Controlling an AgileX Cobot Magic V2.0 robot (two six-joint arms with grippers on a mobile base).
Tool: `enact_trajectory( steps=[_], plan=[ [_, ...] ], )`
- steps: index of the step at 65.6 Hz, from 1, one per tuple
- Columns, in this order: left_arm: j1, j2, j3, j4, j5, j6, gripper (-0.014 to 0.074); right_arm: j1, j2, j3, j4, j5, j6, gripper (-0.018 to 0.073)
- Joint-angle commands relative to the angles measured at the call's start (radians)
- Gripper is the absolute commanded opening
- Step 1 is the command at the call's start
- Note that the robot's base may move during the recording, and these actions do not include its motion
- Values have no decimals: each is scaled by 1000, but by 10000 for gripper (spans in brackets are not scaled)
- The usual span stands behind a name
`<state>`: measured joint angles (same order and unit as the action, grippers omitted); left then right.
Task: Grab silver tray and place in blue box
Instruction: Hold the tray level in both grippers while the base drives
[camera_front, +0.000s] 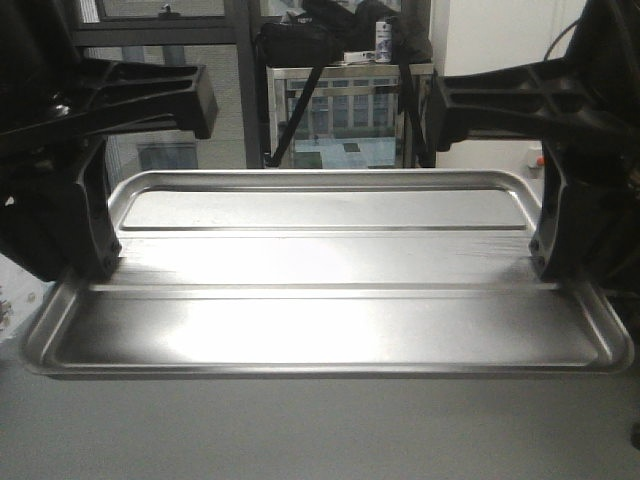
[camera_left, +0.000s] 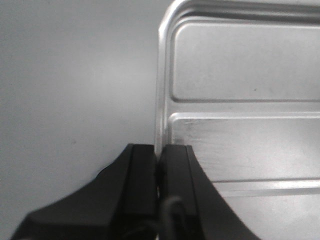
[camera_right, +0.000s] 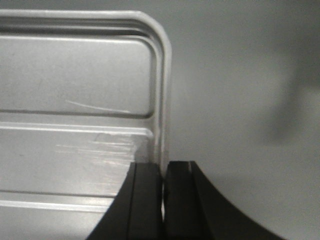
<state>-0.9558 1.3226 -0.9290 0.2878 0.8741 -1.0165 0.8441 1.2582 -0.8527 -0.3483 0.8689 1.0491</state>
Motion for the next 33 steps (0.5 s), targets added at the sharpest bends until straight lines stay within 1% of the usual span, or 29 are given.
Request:
enact_trajectory(
  steps=[1, 33],
  plan=[
    [-1, -30, -25, 25, -21, 5, -104, -4, -24, -29, -43, -20, -1, 59],
    [-1, -30, -25, 25, -21, 5, -104, -4, -24, -29, -43, -20, -1, 59]
  ],
)
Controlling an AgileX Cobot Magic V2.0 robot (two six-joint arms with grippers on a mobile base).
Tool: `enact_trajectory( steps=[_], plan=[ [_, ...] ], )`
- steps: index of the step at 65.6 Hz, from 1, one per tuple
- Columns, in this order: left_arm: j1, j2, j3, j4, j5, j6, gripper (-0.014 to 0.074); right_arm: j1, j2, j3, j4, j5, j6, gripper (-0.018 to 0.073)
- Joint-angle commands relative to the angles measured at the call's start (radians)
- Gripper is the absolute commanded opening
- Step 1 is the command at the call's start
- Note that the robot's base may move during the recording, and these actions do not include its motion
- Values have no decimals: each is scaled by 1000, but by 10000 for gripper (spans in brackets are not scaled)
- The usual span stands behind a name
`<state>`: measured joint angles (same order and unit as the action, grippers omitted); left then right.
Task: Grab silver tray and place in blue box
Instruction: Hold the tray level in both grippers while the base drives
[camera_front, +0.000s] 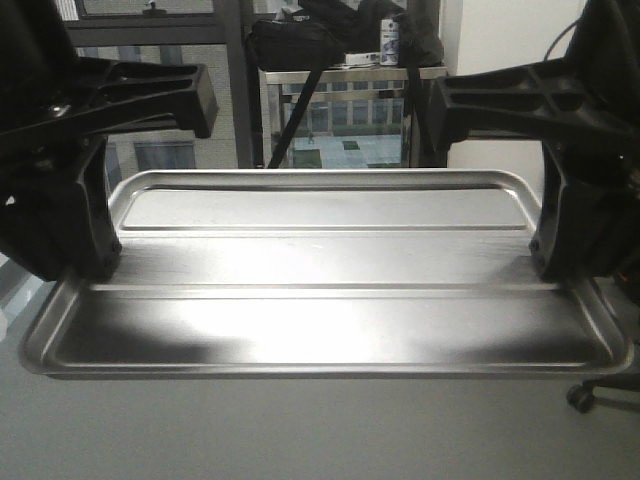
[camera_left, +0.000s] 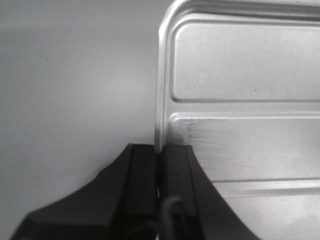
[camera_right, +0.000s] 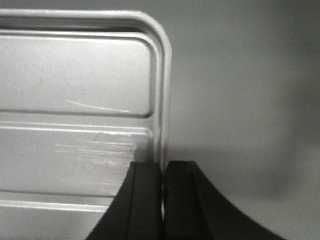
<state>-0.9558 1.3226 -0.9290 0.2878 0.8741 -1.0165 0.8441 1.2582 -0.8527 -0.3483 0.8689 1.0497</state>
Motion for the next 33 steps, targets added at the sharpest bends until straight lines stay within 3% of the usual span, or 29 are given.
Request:
enact_trajectory(
  steps=[1, 33],
  plan=[
    [-1, -30, -25, 25, -21, 5, -104, -4, -24, -29, -43, -20, -2, 59],
    [-1, -30, -25, 25, -21, 5, -104, -4, -24, -29, -43, -20, -2, 59]
  ],
)
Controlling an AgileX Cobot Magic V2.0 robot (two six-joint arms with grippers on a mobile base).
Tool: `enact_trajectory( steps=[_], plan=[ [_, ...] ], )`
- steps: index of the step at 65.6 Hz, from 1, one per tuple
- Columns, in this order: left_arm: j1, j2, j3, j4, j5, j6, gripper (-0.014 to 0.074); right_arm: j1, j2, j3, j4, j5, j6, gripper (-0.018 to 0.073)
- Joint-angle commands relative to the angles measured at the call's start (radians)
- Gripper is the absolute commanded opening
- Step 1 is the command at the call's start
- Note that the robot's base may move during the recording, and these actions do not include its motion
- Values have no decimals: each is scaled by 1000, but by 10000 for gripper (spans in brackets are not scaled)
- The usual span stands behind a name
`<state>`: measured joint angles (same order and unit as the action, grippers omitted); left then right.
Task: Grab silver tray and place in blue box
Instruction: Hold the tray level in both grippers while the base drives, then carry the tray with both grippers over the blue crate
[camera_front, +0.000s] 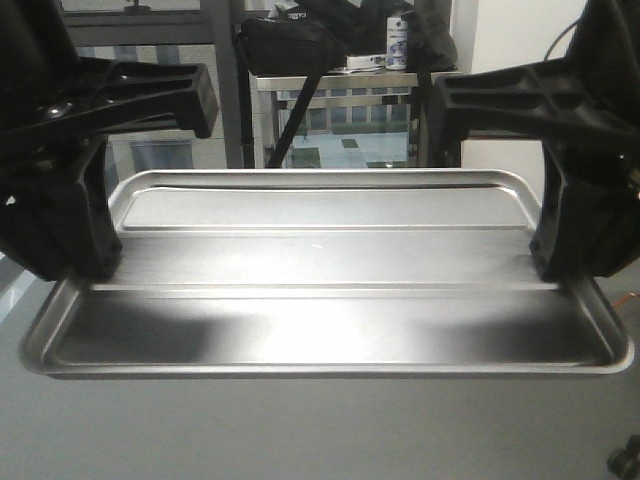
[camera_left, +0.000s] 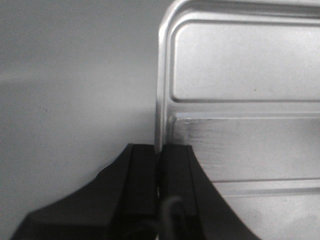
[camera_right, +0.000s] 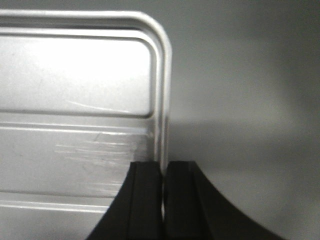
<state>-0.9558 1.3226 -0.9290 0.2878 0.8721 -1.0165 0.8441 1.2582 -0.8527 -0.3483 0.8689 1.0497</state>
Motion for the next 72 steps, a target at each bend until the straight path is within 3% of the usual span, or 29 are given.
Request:
enact_trajectory(
  steps=[1, 72],
  plan=[
    [-1, -30, -25, 25, -19, 5, -104, -4, -24, -29, -43, -20, -2, 59],
    [-1, -30, -25, 25, -19, 5, -104, -4, -24, -29, -43, -11, -2, 59]
  ],
)
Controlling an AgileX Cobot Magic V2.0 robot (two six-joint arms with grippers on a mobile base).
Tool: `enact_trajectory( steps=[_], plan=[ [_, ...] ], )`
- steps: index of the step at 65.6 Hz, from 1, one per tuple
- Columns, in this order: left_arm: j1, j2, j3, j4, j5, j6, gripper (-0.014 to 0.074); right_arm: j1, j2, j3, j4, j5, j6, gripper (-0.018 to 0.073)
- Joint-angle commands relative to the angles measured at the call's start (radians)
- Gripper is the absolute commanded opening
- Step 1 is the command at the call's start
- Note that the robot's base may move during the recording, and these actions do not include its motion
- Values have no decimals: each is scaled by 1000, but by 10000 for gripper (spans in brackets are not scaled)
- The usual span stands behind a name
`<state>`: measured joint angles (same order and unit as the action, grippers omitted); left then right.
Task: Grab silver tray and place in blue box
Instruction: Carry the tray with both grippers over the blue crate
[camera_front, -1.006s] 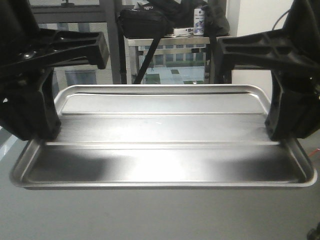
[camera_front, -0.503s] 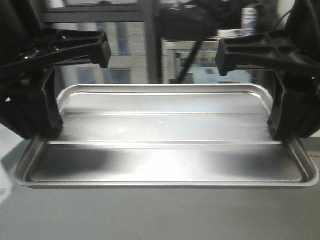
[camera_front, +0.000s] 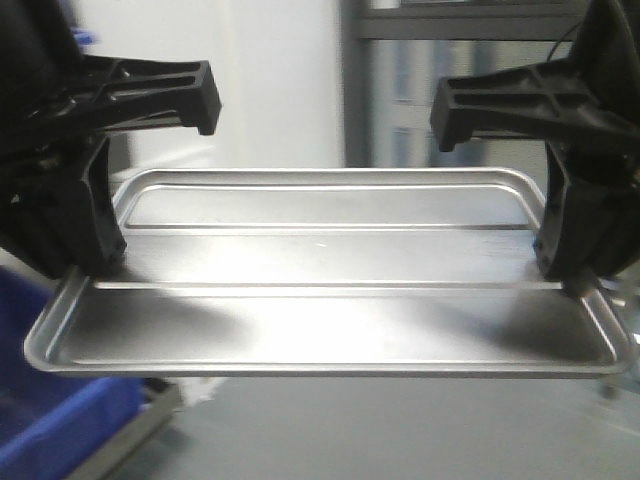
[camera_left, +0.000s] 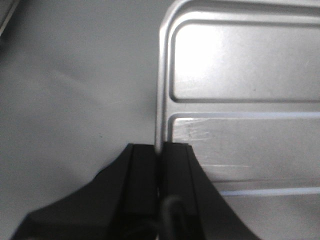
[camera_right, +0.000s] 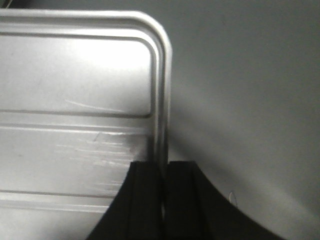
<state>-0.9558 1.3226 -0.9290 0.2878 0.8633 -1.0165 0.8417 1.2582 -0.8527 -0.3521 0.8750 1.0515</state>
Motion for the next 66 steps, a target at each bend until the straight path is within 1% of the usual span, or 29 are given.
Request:
enact_trajectory(
  steps=[1, 47, 66],
  plan=[
    [-1, -30, -25, 25, -10, 5, -104, -2, -24, -29, -40, -16, -3, 59],
    [-1, -30, -25, 25, -10, 5, -104, -2, -24, -29, -40, 79, -3, 59],
    [-1, -30, -25, 25, -10, 5, -104, -2, -24, -29, -40, 82, -3, 59]
  ],
)
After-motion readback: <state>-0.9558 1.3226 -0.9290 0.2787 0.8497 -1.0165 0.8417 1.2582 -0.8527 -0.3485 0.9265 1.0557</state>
